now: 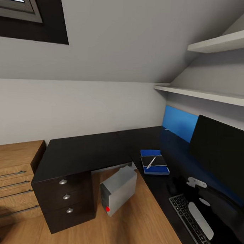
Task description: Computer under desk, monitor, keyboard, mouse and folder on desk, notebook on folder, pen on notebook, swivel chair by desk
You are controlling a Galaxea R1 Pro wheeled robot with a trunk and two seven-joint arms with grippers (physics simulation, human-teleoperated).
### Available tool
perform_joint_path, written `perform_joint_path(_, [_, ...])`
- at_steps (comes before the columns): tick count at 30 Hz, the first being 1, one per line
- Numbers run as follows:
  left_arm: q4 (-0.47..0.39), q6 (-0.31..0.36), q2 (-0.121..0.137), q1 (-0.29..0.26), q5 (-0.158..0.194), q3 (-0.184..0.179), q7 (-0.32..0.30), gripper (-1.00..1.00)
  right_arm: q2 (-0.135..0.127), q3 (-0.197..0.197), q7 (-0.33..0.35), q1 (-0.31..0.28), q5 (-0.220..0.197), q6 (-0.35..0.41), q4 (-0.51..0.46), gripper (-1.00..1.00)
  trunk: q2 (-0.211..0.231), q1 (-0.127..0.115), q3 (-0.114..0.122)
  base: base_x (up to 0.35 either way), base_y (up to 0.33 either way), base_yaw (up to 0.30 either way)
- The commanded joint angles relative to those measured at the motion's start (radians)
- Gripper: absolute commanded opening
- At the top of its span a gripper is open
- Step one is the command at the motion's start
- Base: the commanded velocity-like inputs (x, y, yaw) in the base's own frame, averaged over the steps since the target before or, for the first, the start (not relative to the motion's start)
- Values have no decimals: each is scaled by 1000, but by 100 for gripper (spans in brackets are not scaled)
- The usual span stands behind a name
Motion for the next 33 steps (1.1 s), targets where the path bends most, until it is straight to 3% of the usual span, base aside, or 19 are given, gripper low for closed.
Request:
perform_joint_path(1, [-1, -7, 1, 0, 10, -6, 6, 100, -1, 0, 4, -1, -8, 4, 3, 100, -1, 1, -1, 177, 0, 0])
perform_joint_path(5, [-1, -8, 1, 0, 10, -6, 6, 100, -1, -19, 22, -1, -20, 21, 9, 100, -1, 1, -1, 101, 0, 0])
perform_joint_path(8, [-1, -9, 1, 0, 9, -7, 6, 100, -1, -60, 71, -1, -35, 61, 29, 100, -1, 1, -1, 70, 0, 0])
perform_joint_path(12, [-1, -9, 1, 0, 9, -8, 8, 100, 2, -79, 109, -1, -52, 121, 48, 100, -1, 1, -1, 19, 0, 0])
perform_joint_path(18, [-2, -9, 1, 0, 9, -8, 10, 100, 2, -81, 124, -1, -98, 163, 50, 100, -1, 1, -1, 1, 0, 0])
perform_joint_path(26, [-10, -13, -1, 0, 9, -8, 10, 100, 2, -80, 154, -1, -103, 178, 50, 100, -1, 1, -1, 0, 0, 0])
perform_joint_path(33, [-9, -14, -2, 0, 10, -6, 11, 100, 3, -80, 156, -1, -103, 179, 50, 100, -50, 27, -23, 0, 0, 0])
